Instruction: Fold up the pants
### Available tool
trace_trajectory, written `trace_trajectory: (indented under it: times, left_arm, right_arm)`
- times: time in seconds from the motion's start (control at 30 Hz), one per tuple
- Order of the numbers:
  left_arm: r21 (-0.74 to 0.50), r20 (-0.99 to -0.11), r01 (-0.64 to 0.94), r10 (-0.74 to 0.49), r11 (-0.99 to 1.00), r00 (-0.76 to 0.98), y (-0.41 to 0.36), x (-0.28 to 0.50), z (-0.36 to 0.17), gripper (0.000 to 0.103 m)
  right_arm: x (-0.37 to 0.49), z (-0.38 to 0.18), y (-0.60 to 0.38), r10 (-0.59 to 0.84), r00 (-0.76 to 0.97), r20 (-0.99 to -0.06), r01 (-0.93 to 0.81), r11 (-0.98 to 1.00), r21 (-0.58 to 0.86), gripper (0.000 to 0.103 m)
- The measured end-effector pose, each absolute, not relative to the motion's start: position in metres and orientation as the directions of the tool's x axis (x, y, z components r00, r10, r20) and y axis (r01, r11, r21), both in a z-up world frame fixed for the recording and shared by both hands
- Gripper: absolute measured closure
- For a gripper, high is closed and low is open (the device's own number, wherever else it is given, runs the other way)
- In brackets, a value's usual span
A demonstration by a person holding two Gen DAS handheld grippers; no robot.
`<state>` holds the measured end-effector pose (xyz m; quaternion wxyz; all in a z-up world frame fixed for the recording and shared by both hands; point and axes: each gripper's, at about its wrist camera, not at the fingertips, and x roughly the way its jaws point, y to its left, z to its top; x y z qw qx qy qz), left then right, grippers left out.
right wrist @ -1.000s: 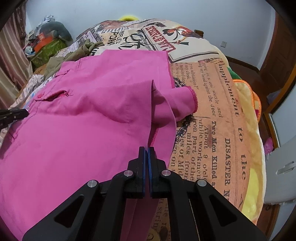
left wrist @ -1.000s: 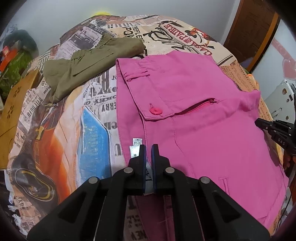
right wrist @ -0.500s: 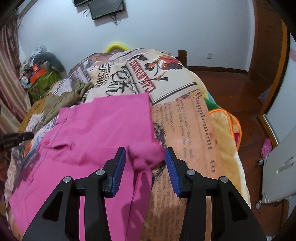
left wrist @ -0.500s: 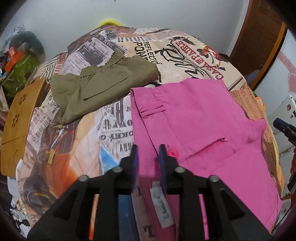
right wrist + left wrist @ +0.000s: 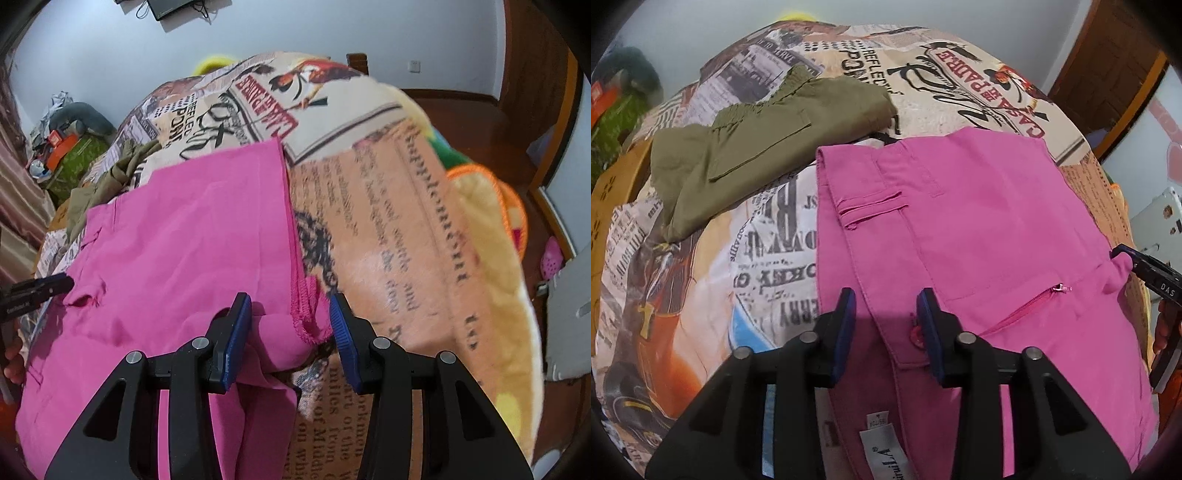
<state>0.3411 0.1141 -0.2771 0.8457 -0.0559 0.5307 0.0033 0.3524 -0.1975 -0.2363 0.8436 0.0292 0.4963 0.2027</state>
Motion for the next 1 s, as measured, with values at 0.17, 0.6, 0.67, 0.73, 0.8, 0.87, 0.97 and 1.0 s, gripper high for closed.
trace_trajectory:
  times: [0.17,0.6,0.67,0.73,0.8,0.87,0.97,1.0]
  left_arm:
    - [-0.022,-0.893,-0.026,-0.008,0.999,0.449,0.101,0.34,-0.276,0.091]
    - [0.067,-0.87,-0.061,0.089,0.996,0.486,0.11,0.325,-0.272,0.096]
    - [0.095,-0.877,-0.075,0.119,0.993,0.466,0.111,0.324,-0.279,0.102]
    - [0.101,-0.885,-0.07,0.122,0.992,0.45,0.112,0.322,-0.286,0.102]
    - [0.091,-0.884,-0.07,0.113,0.993,0.454,0.114,0.321,-0.285,0.102]
    - [0.098,-0.884,-0.063,0.116,0.993,0.453,0.113,0.321,-0.286,0.102]
    - [0.094,-0.883,-0.06,0.111,0.994,0.456,0.113,0.32,-0.282,0.102]
    - [0.081,-0.885,-0.067,0.102,0.994,0.455,0.115,0.32,-0.281,0.102]
  right_arm:
    - [0.342,-0.243,-0.201,0.423,0.383,-0.821,-0.339,0.891,0.301,0.077]
    - [0.325,-0.227,-0.183,0.334,0.513,-0.791,-0.456,0.886,0.079,0.098]
    - [0.329,-0.227,-0.185,0.331,0.513,-0.792,-0.453,0.888,0.078,0.098]
    - [0.332,-0.233,-0.185,0.292,0.521,-0.802,-0.443,0.896,0.038,0.098]
    - [0.334,-0.242,-0.191,0.232,0.536,-0.812,-0.417,0.909,-0.015,0.1]
    - [0.337,-0.248,-0.206,0.188,0.529,-0.827,-0.366,0.93,-0.023,0.1]
    - [0.338,-0.248,-0.227,0.18,0.505,-0.844,-0.315,0.949,0.014,0.1]
    - [0.336,-0.243,-0.23,0.186,0.514,-0.837,-0.317,0.948,0.016,0.1]
